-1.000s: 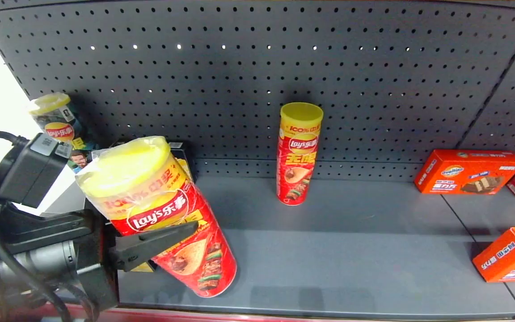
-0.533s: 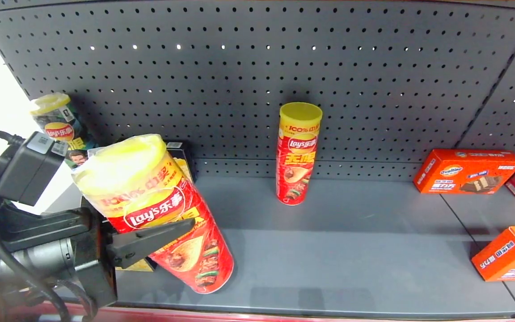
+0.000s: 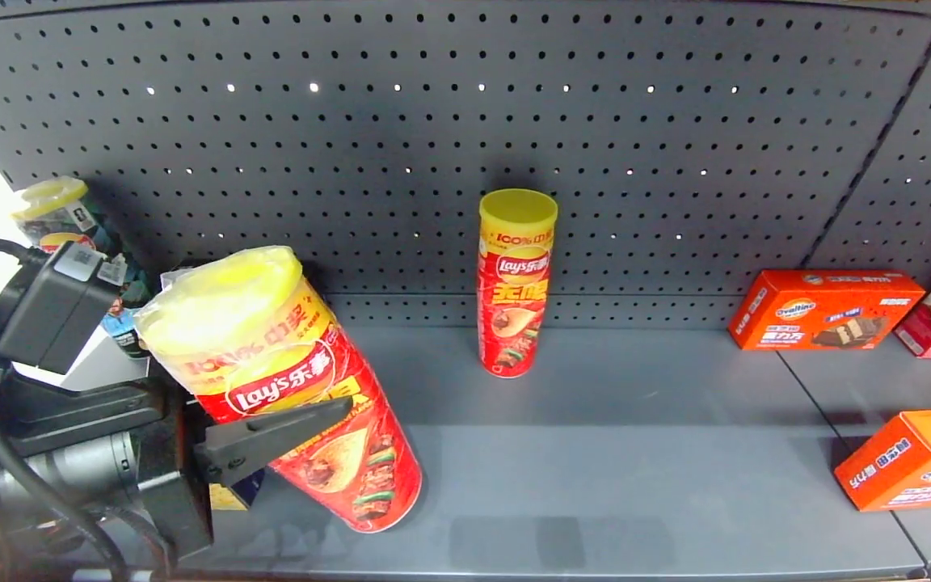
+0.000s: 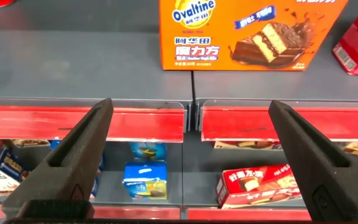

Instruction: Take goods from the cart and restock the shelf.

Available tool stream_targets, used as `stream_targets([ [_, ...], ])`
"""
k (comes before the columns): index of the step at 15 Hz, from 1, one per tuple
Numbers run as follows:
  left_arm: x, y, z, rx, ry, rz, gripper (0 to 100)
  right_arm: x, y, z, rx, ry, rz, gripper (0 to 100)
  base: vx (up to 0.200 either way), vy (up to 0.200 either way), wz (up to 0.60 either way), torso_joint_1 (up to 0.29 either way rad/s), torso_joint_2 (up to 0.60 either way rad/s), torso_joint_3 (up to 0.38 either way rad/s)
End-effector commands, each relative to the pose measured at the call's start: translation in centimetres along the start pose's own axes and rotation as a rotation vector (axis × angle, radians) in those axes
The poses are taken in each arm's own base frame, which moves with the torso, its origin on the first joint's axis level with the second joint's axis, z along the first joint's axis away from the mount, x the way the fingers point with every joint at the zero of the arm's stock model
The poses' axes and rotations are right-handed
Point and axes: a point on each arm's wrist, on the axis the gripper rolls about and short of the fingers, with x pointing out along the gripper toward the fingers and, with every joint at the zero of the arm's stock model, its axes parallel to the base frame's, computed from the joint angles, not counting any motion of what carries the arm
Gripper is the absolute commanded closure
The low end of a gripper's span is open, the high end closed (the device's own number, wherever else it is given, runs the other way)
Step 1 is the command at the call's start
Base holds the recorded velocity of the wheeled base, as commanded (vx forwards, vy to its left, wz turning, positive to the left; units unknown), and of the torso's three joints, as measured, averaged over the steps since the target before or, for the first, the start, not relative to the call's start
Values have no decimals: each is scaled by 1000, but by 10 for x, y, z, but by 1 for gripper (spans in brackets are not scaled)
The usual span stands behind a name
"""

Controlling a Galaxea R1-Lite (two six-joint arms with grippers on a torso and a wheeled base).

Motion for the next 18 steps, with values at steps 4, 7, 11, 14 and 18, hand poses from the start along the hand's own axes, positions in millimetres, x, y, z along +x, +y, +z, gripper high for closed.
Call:
stream_targets([
  [4,0,0,0,-2,0,7,100,0,0,0,-5,4,4,0,0,0,0,0,0,0],
  [7,0,1,3,7,-10,6,100,12,0,92,-59,-31,65,0,0,0,0,0,0,0],
  [11,-1,3,1,11,-2,20,100,59,6,152,-68,35,269,0,0,0,0,0,0,0],
  [14,-2,5,0,5,2,30,100,101,19,166,-103,45,387,0,0,0,0,0,0,0],
  [18,-1,5,1,7,0,33,100,141,46,172,-114,120,538,0,0,0,0,0,0,0],
])
